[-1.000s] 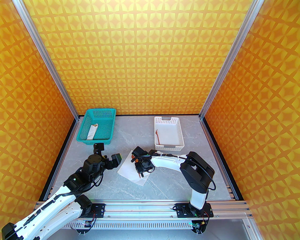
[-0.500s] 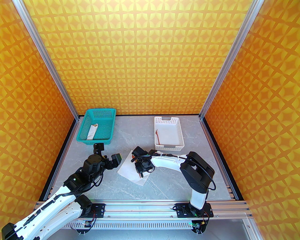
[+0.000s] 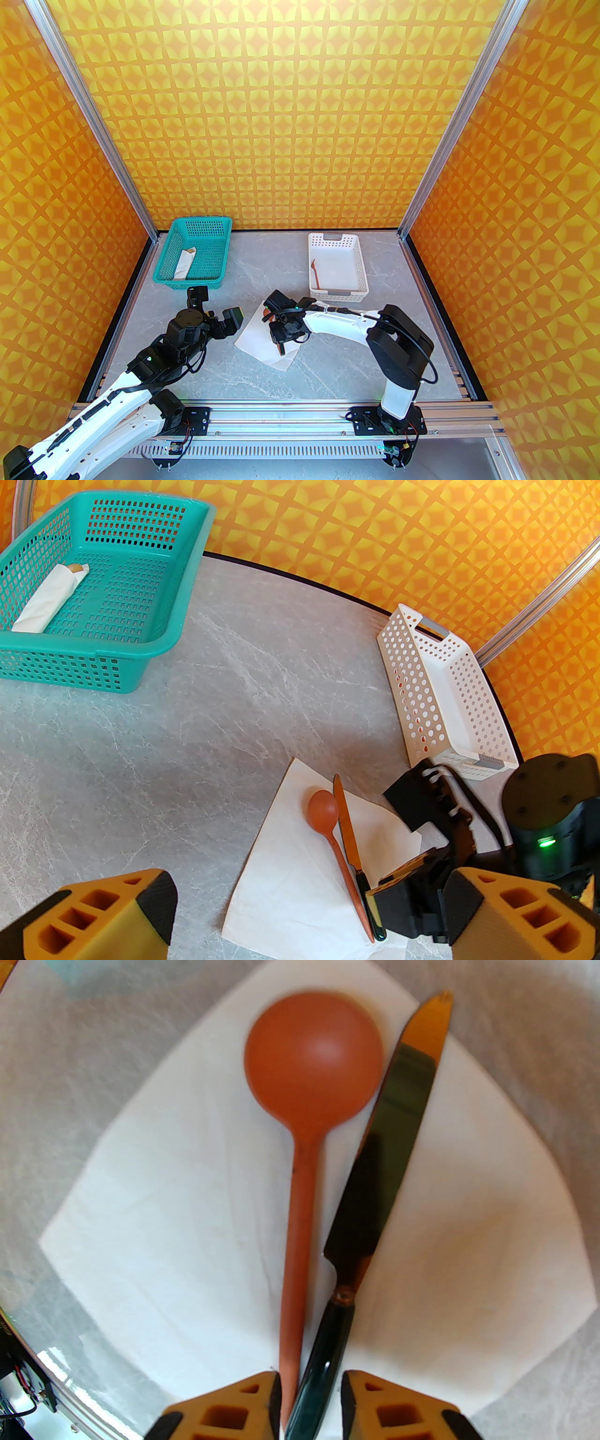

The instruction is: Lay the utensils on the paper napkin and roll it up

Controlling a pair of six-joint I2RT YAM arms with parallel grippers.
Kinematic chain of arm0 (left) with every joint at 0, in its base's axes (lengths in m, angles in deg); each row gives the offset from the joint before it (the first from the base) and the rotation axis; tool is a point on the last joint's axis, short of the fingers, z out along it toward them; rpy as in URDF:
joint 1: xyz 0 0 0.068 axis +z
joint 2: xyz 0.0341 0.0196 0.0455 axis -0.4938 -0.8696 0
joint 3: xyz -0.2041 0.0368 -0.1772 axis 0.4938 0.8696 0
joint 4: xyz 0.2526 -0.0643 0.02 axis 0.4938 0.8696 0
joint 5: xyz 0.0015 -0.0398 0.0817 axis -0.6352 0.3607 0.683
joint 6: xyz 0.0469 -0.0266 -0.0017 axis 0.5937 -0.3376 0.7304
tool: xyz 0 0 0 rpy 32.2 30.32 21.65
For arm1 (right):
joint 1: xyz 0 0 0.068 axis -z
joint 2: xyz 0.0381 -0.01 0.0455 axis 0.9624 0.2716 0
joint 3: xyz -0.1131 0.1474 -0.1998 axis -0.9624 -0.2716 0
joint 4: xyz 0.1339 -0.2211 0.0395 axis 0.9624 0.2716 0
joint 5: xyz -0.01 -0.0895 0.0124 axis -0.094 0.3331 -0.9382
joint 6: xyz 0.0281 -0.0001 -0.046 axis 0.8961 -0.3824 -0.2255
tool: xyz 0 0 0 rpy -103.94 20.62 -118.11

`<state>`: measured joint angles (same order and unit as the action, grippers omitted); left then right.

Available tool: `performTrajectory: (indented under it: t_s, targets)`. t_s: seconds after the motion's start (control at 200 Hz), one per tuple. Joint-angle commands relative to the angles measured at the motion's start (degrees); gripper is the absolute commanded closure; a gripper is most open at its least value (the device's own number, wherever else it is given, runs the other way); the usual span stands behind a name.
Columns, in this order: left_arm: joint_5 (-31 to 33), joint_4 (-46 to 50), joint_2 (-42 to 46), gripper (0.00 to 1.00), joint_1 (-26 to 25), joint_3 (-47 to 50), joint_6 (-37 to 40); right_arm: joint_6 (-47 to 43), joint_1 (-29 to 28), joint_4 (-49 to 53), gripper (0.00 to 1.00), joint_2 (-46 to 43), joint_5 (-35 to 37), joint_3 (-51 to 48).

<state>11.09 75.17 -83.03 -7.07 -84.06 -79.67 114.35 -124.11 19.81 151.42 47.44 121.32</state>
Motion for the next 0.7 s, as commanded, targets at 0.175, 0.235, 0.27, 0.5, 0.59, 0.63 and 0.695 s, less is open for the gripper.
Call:
performTrajectory:
  t_s: [0.175, 0.235, 0.27, 0.5, 0.59, 0.63, 0.695]
  targets:
    - [0.71, 2.17, 1.12, 0.01, 0.47, -2.61, 3.22, -2.25, -0.29, 4.90, 0.65, -5.52, 6.51, 2.94]
    - [0.73, 2.24, 1.39, 0.01, 0.48, -3.08, 3.98, -2.73, -0.27, 5.75, 0.64, -6.46, 7.67, 3.36]
    - [0.72, 2.24, 1.56, 0.01, 0.52, -3.36, 4.51, -3.04, -0.30, 6.10, 0.63, -6.97, 8.22, 3.67]
    - [0.73, 1.26, 2.73, 0.01, 0.54, -5.03, 7.66, -5.05, -0.22, 8.80, 0.55, -9.81, 11.58, 5.81]
    - [0.72, 0.40, 3.81, 0.01, 0.54, -5.13, 8.88, -5.97, -0.03, 9.75, 0.52, -10.62, 12.81, 6.62]
    - [0.79, -0.04, 4.37, 0.01, 0.59, -5.22, 9.59, -6.42, 0.12, 10.29, 0.50, -10.97, 13.36, 7.06]
    - [0.75, -0.54, 5.37, 0.01, 0.59, -5.41, 10.78, -7.18, 0.72, 11.06, 0.48, -11.73, 13.99, 7.63]
